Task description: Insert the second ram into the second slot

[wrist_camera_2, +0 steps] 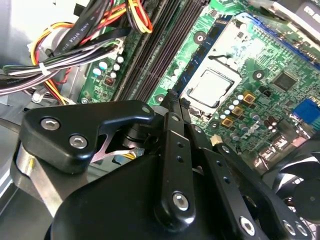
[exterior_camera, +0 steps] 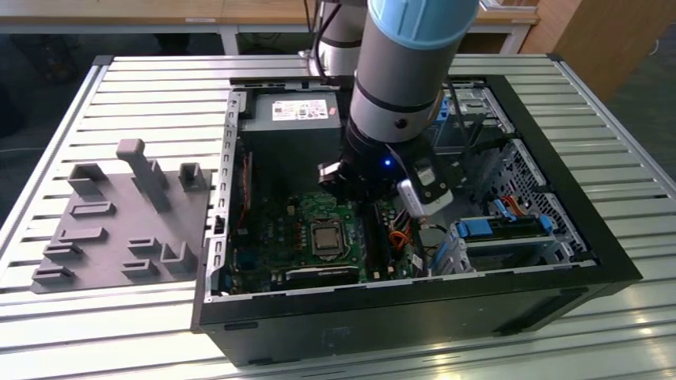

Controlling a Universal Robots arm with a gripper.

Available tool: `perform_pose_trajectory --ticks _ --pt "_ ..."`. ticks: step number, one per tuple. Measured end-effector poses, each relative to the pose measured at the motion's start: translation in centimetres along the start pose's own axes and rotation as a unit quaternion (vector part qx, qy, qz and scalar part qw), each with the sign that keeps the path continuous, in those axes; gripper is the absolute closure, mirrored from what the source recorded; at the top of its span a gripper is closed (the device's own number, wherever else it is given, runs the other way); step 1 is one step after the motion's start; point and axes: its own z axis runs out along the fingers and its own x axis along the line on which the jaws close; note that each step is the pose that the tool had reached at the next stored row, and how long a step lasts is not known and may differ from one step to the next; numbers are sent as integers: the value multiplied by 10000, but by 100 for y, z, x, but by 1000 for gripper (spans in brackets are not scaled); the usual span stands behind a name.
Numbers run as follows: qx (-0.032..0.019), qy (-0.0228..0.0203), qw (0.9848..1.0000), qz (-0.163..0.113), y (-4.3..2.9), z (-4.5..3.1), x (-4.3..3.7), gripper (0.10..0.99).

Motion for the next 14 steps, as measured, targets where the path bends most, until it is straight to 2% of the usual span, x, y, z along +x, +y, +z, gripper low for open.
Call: perform_pose_trajectory --ticks 6,14 --pt "0 0 10000 0 -2 34 -19 969" --pt "0 0 10000 0 -1 49 -94 969"
